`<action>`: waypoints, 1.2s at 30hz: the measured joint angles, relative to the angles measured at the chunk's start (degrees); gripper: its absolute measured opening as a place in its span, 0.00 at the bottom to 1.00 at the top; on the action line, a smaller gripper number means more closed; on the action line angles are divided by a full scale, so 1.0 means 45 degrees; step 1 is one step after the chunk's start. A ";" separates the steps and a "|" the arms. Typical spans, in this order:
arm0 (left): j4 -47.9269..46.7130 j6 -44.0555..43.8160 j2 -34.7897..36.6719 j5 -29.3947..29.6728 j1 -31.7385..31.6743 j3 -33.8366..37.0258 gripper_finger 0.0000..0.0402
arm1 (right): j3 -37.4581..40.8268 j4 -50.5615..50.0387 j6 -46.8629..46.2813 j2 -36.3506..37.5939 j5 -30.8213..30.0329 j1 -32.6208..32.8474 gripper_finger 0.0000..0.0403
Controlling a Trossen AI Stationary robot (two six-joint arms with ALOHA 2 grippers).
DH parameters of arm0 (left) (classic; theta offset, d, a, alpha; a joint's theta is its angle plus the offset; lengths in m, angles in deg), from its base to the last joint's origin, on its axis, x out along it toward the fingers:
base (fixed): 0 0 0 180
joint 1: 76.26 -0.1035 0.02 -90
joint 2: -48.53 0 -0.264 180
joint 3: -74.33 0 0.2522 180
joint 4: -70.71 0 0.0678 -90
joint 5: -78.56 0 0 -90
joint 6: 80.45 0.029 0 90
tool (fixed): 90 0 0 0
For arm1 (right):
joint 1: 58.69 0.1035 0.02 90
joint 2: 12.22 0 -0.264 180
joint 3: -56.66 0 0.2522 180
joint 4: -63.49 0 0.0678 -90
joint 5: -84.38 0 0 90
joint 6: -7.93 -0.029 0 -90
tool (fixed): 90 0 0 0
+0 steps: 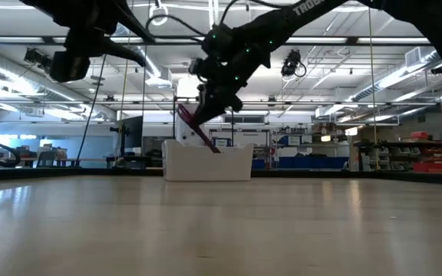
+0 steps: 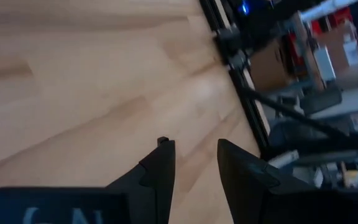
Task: Pick and place USB-C Cables
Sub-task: Put the black pink charger cable into the white bin, then put the black violet charger cable into the white bin
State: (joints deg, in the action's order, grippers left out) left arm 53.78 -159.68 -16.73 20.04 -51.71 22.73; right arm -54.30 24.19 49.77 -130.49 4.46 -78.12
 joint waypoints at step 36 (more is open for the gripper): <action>-0.1058 0.4778 0.2759 -0.3107 -0.2180 -0.0012 0.31 | 0.0023 -0.1752 -0.4449 0.1183 -0.4888 0.0810 0.49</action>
State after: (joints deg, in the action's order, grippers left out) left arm 49.02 -138.18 -4.31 6.06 -61.51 22.67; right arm -54.20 16.31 29.74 -125.17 -17.53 -74.48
